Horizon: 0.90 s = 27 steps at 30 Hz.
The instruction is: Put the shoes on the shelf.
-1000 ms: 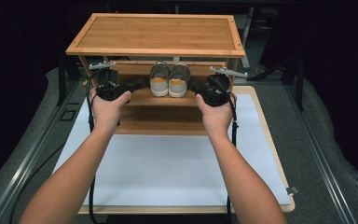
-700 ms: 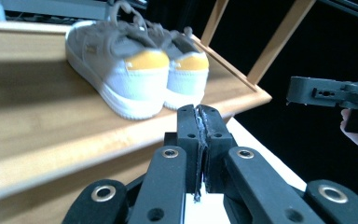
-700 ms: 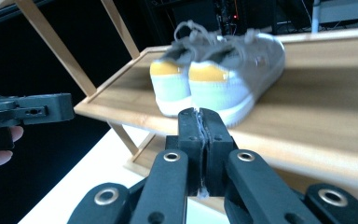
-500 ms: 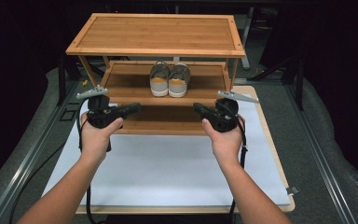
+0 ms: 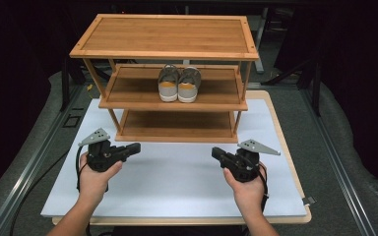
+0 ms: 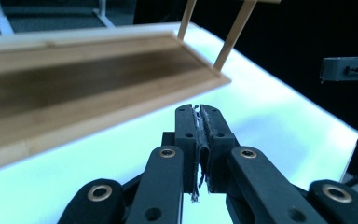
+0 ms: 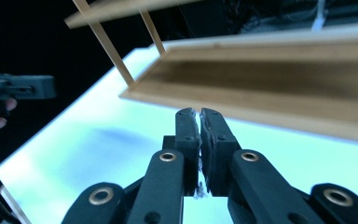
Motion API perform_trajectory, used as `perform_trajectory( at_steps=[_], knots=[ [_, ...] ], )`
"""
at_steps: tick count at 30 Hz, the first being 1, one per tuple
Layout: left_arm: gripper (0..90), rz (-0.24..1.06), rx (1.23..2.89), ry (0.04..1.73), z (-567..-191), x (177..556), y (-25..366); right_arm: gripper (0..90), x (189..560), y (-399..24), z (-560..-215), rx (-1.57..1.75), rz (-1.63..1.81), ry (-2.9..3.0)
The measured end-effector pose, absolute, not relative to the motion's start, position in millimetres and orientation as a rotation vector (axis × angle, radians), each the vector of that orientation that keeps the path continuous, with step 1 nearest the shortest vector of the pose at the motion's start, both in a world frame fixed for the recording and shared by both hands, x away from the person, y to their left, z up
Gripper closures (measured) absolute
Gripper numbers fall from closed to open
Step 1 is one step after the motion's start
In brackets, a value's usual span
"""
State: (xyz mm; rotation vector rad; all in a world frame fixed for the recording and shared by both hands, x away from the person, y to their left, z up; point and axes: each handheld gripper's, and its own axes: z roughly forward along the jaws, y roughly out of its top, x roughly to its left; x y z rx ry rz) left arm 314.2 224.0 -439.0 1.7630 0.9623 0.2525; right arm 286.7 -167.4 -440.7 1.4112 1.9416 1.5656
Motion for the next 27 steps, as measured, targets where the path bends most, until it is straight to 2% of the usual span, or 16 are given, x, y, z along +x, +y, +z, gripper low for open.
perform_trajectory(
  at_steps=[6, 14, 27],
  knots=[
    [88.1, 0.237, 1.789, 0.973, -469, 306, 232, 85.8, 278, -173, -476, 1.415, 1.454, 1.945],
    [89.6, 0.222, 1.865, 1.049, -512, 315, 239, 90.0, 290, -165, -515, 1.444, 1.333, 2.089],
    [89.8, 0.247, 1.973, 1.058, -528, 319, 230, 90.0, 291, -152, -525, 1.372, 1.198, 2.198]
  ],
)
